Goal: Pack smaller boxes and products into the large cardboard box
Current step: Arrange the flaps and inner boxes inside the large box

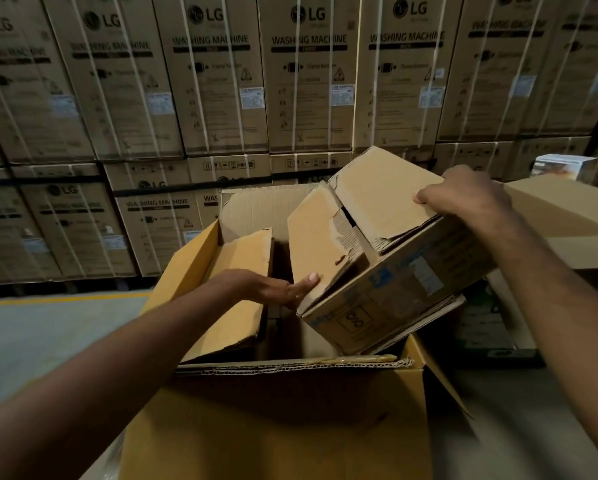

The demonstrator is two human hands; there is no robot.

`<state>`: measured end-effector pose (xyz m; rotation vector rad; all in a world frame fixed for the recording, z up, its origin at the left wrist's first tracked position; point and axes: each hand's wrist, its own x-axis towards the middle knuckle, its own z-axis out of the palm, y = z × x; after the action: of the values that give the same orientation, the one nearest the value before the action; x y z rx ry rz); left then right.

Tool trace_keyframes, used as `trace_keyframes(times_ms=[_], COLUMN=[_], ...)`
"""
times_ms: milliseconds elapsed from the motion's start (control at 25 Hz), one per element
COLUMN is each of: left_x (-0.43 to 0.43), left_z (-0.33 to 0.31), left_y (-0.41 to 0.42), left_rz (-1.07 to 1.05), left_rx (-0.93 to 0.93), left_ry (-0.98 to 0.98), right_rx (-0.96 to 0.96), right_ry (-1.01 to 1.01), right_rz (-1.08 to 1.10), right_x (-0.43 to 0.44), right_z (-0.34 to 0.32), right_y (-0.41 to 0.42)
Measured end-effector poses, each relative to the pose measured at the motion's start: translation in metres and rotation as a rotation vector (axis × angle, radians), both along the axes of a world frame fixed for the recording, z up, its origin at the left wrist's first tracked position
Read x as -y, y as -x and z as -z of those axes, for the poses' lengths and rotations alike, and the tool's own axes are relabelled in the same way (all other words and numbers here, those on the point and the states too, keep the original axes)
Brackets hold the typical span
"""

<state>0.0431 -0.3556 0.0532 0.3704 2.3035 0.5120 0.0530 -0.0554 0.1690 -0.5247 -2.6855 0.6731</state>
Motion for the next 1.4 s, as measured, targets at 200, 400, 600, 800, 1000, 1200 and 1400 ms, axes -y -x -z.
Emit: trace_keyframes(times_ms=[200, 400, 600, 800, 1000, 1200, 1400], left_x=[0.001, 0.041, 0.003, 0.01, 0.059, 0.05, -0.003], left_z=[-0.028, -0.025, 0.011, 0.019, 0.017, 0.018, 0.013], left_y=[-0.003, -0.004, -0.019, -0.001, 0.03, 0.034, 0.029], left_rz=[0.07, 0.239, 0.242, 0.361, 0.236, -0.38, -0.505], left_rx=[-0.068, -0.243, -0.206, -0.582, -0.53, -0.197, 0.038], left_ry=[0.513, 0.829, 0.477, 1.109, 1.73, 0.083, -0.463], right_rx=[0.005, 0.012, 0.005, -0.009, -0.014, -0.019, -0.035], right_ry=[-0.05, -0.043, -0.028, -0.028, -0.049, -0.034, -0.01], right_rz=[-0.021, -0.013, -0.019, -0.018, -0.006, -0.009, -0.01], right_x=[0.013, 0.009, 0.011, 0.011, 0.011, 0.01, 0.009], right_z=[-0.001, 0.002, -0.001, 0.003, 0.003, 0.003, 0.003], right_y=[0.0, -0.003, -0.006, -0.008, -0.008, -0.007, -0.01])
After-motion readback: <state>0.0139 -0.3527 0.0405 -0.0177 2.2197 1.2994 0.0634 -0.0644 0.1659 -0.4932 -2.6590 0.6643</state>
